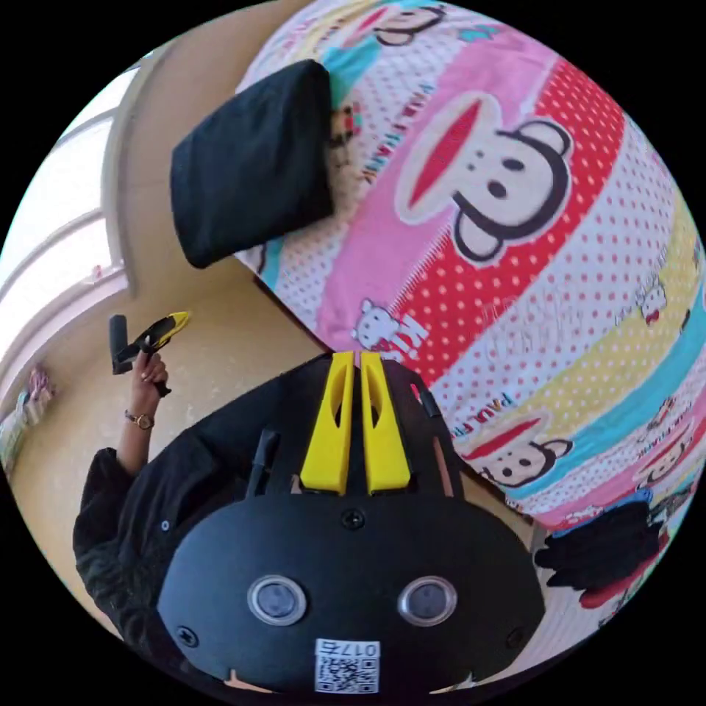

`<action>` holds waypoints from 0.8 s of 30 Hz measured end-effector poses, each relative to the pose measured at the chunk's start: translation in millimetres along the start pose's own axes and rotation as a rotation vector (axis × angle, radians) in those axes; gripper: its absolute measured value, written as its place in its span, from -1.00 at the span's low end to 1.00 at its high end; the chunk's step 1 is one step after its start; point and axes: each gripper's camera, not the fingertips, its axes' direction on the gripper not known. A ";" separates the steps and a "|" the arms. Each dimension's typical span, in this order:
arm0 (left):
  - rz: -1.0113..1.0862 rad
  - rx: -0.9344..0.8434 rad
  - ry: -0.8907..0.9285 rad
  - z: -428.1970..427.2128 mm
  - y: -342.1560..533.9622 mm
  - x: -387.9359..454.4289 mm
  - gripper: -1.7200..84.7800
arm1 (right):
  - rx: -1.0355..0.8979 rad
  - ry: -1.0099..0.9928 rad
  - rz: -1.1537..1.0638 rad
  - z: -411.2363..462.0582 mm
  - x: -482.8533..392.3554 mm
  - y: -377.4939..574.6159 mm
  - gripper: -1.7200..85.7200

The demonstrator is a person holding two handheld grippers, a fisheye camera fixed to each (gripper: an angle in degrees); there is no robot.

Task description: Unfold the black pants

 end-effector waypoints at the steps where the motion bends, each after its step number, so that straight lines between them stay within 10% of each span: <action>1: -0.084 -0.197 -0.043 51.7 6.4 -45.2 -0.90 | -0.056 0.041 0.109 42.5 32.5 20.0 -0.91; 7: -0.424 -0.593 -0.031 174.3 106.0 -184.9 -0.98 | -0.163 -0.130 0.607 233.6 150.5 221.1 -0.94; 12: -0.536 -0.530 -0.009 128.9 31.9 -204.3 -0.98 | -0.139 -0.529 1.150 361.6 149.2 407.6 -0.95; 16: -0.240 -0.219 0.145 31.5 -141.6 -109.2 -0.98 | 0.226 -0.751 1.336 414.0 105.1 486.6 -0.95; 24: 0.409 0.011 -0.167 -67.8 -280.0 181.1 -0.98 | 0.239 -0.535 1.207 479.2 65.0 430.0 -0.95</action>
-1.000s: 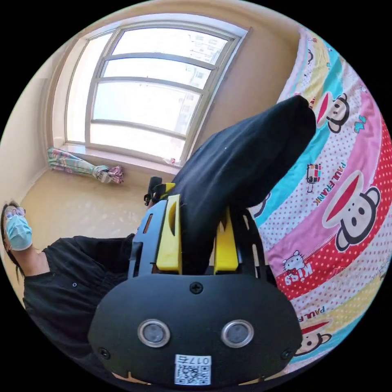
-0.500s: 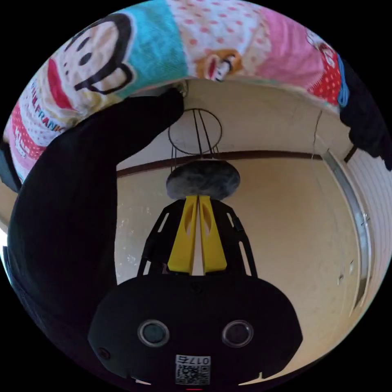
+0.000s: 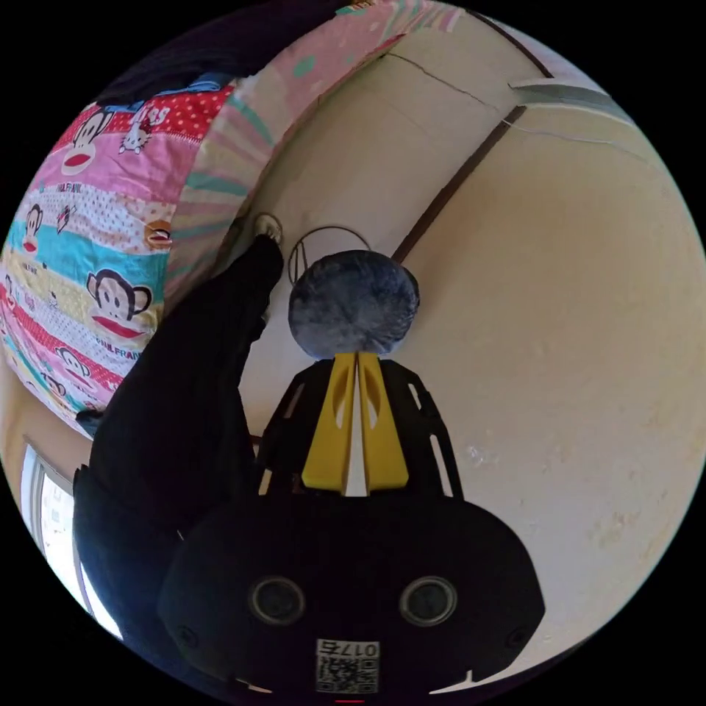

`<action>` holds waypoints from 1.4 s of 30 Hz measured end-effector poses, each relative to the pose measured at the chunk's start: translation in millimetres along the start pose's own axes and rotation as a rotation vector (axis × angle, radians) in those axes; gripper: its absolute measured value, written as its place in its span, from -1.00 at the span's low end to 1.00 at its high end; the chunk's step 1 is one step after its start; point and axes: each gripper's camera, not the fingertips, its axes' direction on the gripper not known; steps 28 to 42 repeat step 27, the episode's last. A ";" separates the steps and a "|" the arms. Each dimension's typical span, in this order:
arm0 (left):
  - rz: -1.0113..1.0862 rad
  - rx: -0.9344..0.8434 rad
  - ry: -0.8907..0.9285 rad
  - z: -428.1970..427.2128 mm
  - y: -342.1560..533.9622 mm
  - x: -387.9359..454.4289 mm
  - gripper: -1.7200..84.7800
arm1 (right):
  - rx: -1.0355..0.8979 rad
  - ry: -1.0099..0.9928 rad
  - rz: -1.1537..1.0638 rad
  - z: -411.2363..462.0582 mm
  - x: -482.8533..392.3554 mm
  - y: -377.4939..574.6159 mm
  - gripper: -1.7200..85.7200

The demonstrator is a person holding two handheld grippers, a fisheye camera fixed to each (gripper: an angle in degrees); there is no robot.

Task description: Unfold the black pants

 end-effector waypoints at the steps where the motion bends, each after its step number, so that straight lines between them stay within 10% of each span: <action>1: 0.074 -0.005 -0.018 9.0 -10.9 27.9 -0.98 | 0.033 0.000 -0.041 12.9 -9.7 -3.5 -0.95; 14: 0.236 -0.455 -0.376 444.0 67.7 14.9 -0.98 | 0.300 0.032 -0.337 135.2 16.2 -88.7 -0.96; 18: 0.109 -0.360 -0.529 474.2 49.3 -19.2 -0.98 | 0.530 -0.057 -0.413 129.0 67.2 -126.5 -0.96; 27: -0.107 -0.203 -0.184 641.0 71.5 -61.9 -0.98 | 1.008 -0.141 -0.542 63.0 168.0 -205.1 -0.95; 42: -0.107 -0.203 -0.184 641.0 71.5 -61.9 -0.98 | 1.008 -0.141 -0.542 63.0 168.0 -205.1 -0.95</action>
